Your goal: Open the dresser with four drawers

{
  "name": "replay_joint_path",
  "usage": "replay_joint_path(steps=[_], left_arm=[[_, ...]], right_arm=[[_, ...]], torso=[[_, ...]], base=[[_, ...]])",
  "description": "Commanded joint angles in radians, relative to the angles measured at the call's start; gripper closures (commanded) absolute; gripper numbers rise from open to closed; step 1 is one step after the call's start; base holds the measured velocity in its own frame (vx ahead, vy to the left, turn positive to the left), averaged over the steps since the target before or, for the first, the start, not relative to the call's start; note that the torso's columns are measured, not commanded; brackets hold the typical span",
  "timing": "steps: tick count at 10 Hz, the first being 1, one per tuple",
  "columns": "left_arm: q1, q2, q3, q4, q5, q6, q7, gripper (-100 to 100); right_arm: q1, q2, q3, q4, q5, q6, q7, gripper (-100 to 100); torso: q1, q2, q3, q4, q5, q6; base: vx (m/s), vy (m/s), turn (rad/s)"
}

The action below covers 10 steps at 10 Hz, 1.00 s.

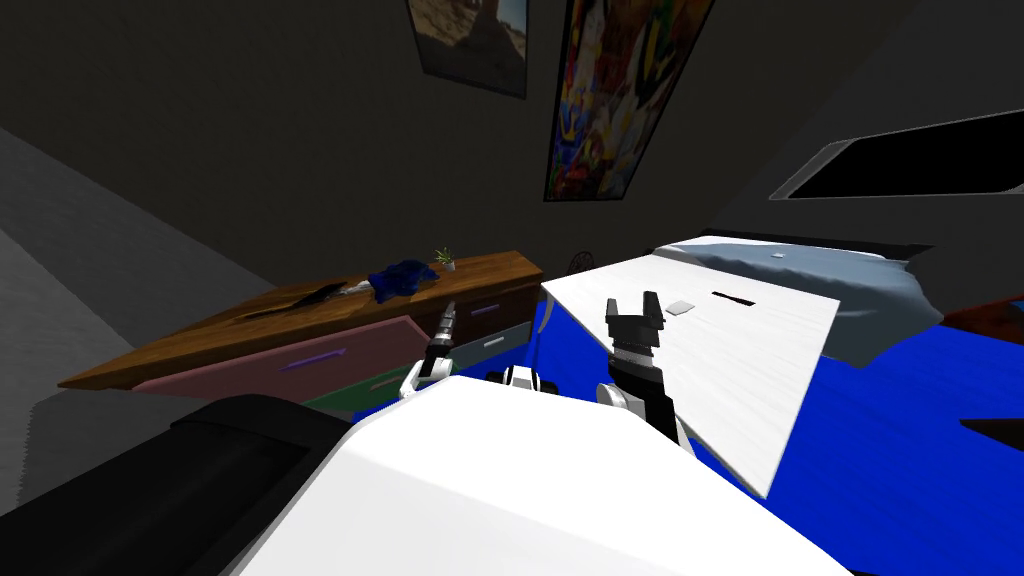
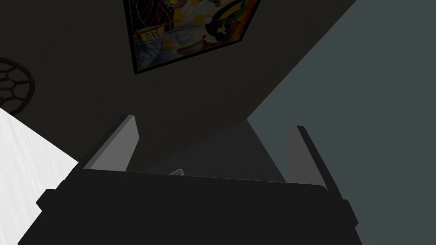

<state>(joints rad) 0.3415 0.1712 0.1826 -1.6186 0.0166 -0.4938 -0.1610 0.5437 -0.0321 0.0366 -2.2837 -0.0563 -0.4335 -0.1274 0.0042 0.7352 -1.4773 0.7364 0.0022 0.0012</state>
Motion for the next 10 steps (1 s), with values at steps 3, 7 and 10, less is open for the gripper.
replay_joint_path(steps=[3, 7, 10], left_arm=[[-0.024, -0.040, 0.036, 0.105, 0.023, 0.011, -0.012, -100], [-0.048, -0.113, 0.063, 0.183, 0.039, 0.016, -0.021, -100], [-0.057, -0.191, 0.073, 0.215, 0.045, 0.018, -0.024, -100]], right_arm=[[0.000, 0.000, 0.000, 0.000, 0.000, 0.000, 0.000, 0], [0.000, 0.000, 0.000, 0.000, 0.000, 0.000, 0.000, 0], [0.000, 0.000, 0.000, 0.000, 0.000, 0.000, 0.000, 0]], torso=[[-0.005, 0.002, 0.001, 0.001, -0.002, -0.001], [-0.002, 0.003, 0.002, 0.002, -0.002, -0.001], [-0.004, 0.004, 0.002, 0.002, -0.002, -0.001]], base=[[0.074, -0.134, 0.104], [0.065, -0.115, 0.084], [0.033, -0.075, 0.044]])
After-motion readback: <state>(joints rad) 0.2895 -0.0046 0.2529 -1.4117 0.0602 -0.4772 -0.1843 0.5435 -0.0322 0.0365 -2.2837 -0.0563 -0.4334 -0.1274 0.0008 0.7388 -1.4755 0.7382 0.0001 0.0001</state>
